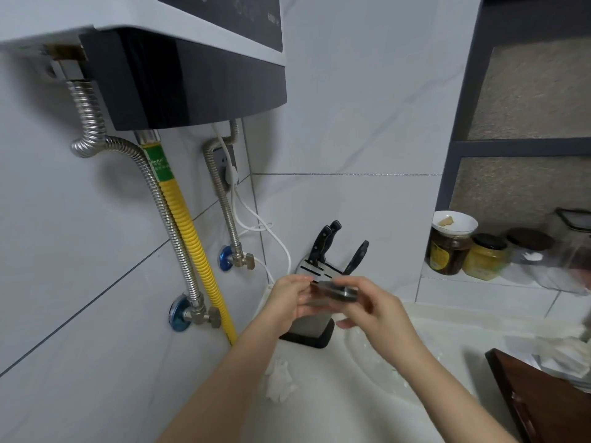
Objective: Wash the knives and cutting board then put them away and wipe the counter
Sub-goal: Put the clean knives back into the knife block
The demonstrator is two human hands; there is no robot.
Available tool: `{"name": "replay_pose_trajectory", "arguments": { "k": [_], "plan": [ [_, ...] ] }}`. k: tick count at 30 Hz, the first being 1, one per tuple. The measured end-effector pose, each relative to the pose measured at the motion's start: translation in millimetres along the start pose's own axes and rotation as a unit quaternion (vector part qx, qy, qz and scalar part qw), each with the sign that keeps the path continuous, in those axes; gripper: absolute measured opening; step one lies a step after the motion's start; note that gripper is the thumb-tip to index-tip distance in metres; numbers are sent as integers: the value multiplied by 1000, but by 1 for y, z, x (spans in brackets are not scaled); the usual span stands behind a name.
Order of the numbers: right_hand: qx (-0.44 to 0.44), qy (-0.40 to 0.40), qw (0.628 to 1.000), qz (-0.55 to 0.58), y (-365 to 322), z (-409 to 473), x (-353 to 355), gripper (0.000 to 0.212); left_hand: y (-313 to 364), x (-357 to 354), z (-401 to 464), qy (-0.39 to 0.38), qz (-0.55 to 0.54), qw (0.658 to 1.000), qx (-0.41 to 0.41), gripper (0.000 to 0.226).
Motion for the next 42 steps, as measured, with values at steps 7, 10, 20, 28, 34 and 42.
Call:
{"name": "replay_pose_trajectory", "arguments": {
  "k": [7, 10, 20, 28, 34, 42],
  "plan": [
    [-2, -30, 1000, -9, -38, 57, -8, 21, 20, 3, 16, -3, 70, 994, -88, 22],
    [6, -27, 999, -18, -45, 73, -12, 12, 26, 5, 27, 29, 112, 985, -125, 21],
    [6, -16, 999, -28, -53, 114, -15, 17, 46, -3, 50, 63, 202, 958, -192, 18],
    [-23, -18, 999, -37, -33, 139, -18, 13, 40, -9, 65, 66, 225, 964, -128, 20],
    [-106, -26, 994, -17, 6, 142, -31, 10, 28, -8, 69, 95, 155, 981, -72, 17],
    [-172, -31, 984, -39, 53, 131, -55, 14, 16, 3, 62, 101, 164, 975, -107, 21]
  ]
}}
Point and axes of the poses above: each hand's wrist, its own z-axis towards the middle knuckle, its own x-axis out of the back of the hand, y = z × x, the point moved 6 cm from there along z, towards the middle knuckle, and after that the axes turned 14 degrees about y, right-handed, at the moved point
